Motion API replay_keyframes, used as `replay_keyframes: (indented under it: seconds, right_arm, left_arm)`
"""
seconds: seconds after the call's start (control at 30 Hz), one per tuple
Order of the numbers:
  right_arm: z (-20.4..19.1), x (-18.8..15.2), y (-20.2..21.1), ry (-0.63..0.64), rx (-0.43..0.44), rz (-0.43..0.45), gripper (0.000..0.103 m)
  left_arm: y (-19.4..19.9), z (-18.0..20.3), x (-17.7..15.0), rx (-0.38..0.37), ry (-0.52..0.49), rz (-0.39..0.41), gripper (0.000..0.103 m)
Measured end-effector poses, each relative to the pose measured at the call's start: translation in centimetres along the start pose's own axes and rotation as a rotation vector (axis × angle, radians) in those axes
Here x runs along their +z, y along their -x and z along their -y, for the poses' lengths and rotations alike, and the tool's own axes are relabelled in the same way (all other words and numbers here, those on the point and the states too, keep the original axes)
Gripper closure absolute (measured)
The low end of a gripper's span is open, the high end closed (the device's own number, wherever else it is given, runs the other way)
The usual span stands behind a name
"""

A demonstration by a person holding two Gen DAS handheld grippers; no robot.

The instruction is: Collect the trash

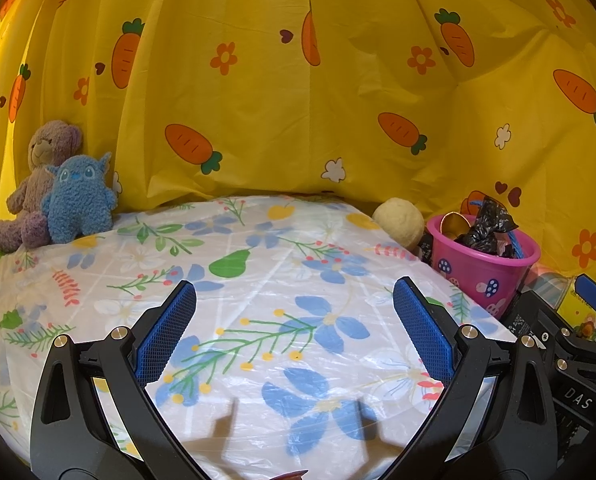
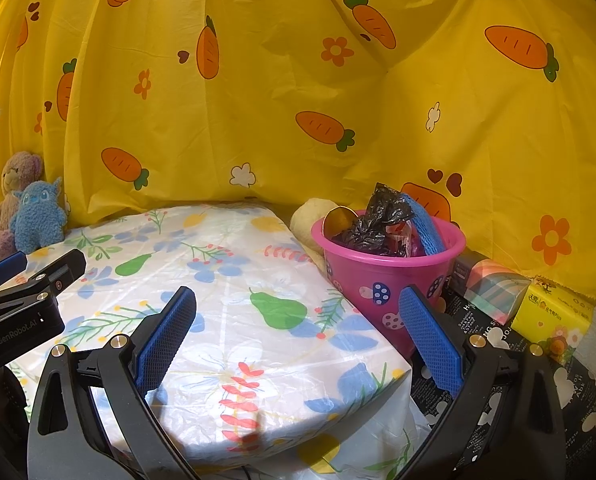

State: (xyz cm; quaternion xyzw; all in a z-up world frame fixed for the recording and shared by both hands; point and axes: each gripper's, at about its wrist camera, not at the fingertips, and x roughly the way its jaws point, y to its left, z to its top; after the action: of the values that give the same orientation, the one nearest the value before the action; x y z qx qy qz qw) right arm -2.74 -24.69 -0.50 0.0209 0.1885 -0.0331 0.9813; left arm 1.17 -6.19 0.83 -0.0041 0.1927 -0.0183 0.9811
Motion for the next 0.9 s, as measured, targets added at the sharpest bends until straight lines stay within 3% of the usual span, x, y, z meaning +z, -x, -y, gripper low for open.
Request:
replay_keyframes:
  seconds: [0.9]
  right_arm:
    - [0.20,0.03,-0.01,-0.002,0.003,0.000,0.006]
  left_arm:
    - [0.17,0.54,-0.06,-0.004,-0.010,0.003,0.006]
